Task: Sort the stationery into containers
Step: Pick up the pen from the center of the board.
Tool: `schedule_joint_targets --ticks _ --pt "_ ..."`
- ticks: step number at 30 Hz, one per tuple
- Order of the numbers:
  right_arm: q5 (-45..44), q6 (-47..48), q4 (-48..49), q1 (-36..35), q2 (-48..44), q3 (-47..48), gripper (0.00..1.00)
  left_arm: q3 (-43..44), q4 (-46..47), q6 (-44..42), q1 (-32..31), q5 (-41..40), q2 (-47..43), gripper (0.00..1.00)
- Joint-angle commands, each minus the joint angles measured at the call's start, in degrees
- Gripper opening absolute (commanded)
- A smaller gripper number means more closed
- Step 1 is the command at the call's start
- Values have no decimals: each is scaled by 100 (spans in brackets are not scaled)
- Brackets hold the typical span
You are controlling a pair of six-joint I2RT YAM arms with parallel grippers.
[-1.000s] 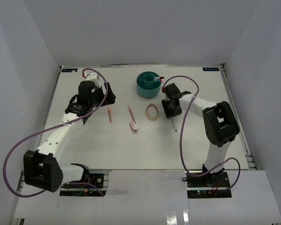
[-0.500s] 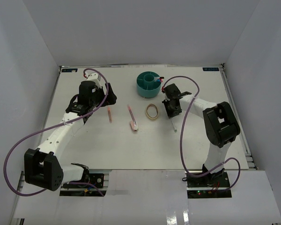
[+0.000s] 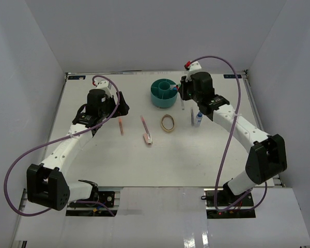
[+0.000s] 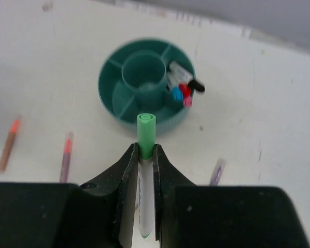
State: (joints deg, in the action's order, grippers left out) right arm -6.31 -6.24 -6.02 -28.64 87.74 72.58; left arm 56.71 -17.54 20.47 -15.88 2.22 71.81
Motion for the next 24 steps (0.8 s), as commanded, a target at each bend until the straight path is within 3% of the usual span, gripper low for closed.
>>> schedule_joint_targets --ticks 1,5,12,24 --pt "-230 52 1874 -10 76 204 11 -55 66 27 -3 16 -141 98" --pt "-511 289 3141 -10 462 432 16 -63 67 19 -3 -2 -132 98" --pt "-758 518 4406 52 1691 1319 12 -81 67 10 -3 -20 -80 98" --pt "-995 431 5155 236 3098 1997 13 -81 58 10 -12 7 52 98"
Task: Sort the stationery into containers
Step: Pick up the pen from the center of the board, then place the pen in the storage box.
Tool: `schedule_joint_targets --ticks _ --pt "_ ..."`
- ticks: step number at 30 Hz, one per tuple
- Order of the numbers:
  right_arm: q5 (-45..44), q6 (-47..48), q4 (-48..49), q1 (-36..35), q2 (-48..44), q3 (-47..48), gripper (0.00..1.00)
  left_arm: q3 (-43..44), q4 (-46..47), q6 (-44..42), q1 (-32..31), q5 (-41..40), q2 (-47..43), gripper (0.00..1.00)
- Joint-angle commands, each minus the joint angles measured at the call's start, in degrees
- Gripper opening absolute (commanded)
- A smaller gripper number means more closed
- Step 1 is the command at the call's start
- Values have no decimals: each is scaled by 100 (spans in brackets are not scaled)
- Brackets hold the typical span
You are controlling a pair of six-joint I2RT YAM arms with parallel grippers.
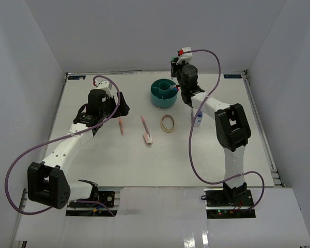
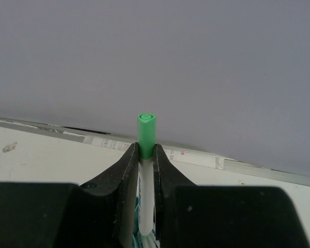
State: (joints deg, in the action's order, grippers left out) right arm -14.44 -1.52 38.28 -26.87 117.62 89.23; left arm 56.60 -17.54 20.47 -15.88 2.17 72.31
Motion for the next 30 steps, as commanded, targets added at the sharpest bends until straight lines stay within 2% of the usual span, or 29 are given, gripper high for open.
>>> schedule_joint_targets --ticks 1,16,30 --pt "-165 -68 742 68 164 375 13 -79 58 18 -12 28 19 98" --pt "55 -411 988 103 788 139 13 -88 58 45 -12 99 116 98" --pt "319 -472 1023 112 806 -257 22 -114 84 98 -12 196 125 98"
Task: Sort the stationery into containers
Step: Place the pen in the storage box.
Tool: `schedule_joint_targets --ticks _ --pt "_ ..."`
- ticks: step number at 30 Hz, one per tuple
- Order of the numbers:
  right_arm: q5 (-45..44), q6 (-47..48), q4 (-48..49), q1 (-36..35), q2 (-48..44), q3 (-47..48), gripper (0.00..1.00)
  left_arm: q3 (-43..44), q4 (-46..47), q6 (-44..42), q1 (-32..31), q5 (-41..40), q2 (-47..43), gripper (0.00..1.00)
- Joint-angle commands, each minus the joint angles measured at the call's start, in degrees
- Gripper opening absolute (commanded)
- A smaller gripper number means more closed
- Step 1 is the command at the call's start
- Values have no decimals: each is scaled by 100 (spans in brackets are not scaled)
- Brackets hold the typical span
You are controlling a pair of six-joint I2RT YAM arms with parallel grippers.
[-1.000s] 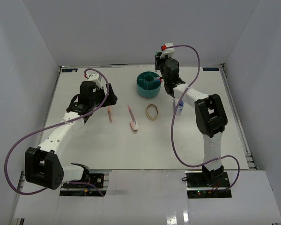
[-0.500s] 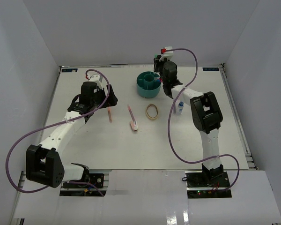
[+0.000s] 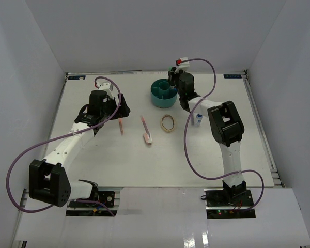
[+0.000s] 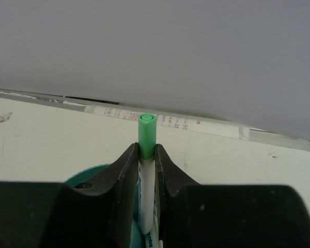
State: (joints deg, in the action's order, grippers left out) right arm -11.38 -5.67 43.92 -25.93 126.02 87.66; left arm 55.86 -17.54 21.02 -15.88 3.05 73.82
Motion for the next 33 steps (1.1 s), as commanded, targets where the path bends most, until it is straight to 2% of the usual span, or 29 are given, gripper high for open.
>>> schedule_joint_targets --ticks 1,13,22,28,33 --pt "21 -57 486 18 -77 -152 23 -31 84 43 -12 99 -26 98" --pt "136 -22 705 18 -543 -829 30 -40 102 52 -12 161 -52 98" --pt "223 189 767 9 -1227 -1295 47 -48 110 87 -12 205 -43 98" --pt "276 374 267 18 -1913 -1593 63 -48 93 105 -12 152 -52 98" --pt "294 427 -820 18 -3062 -1998 86 13 -108 245 -12 -67 79 98"
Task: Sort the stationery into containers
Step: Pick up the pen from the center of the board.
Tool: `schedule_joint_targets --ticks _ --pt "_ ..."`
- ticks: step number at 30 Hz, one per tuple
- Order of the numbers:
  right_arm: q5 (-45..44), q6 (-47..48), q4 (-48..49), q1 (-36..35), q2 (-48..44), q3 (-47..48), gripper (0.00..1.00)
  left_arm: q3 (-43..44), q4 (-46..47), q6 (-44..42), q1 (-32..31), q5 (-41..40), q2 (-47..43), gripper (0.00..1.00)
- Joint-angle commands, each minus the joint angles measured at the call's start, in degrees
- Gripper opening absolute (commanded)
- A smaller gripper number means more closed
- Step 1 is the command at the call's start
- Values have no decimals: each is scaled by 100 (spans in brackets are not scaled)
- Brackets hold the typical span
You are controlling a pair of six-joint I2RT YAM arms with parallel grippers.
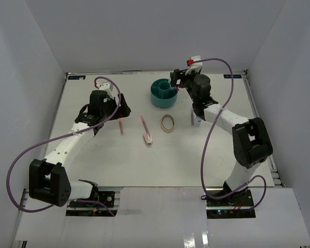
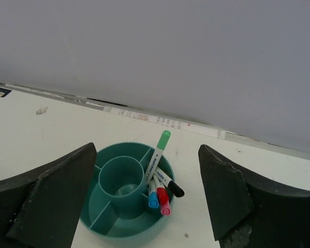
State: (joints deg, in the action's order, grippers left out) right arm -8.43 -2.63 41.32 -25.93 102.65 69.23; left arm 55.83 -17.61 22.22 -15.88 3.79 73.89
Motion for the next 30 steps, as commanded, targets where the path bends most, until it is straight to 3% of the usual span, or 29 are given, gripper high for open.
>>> schedule_joint_targets --ticks 1,7,12,17,23,30 --pt "-1 88 -764 18 -886 -225 87 33 -155 151 -12 -194 99 98" --pt "236 -219 -1880 18 -2290 -1190 93 182 -541 371 -12 -660 591 98" --pt "315 -641 -2110 18 -3398 -2254 93 419 -884 573 -12 -941 1179 98" --pt "377 -896 -2198 9 -3954 -3107 96 718 -1113 687 -12 -1258 1908 98" --pt "412 -1116 -2418 18 -4315 -3460 98 1025 -1228 854 -20 -1355 2489 97" --pt "632 -1204 -2418 9 -4508 -3548 98 1298 -1333 889 -204 -1793 2859 82"
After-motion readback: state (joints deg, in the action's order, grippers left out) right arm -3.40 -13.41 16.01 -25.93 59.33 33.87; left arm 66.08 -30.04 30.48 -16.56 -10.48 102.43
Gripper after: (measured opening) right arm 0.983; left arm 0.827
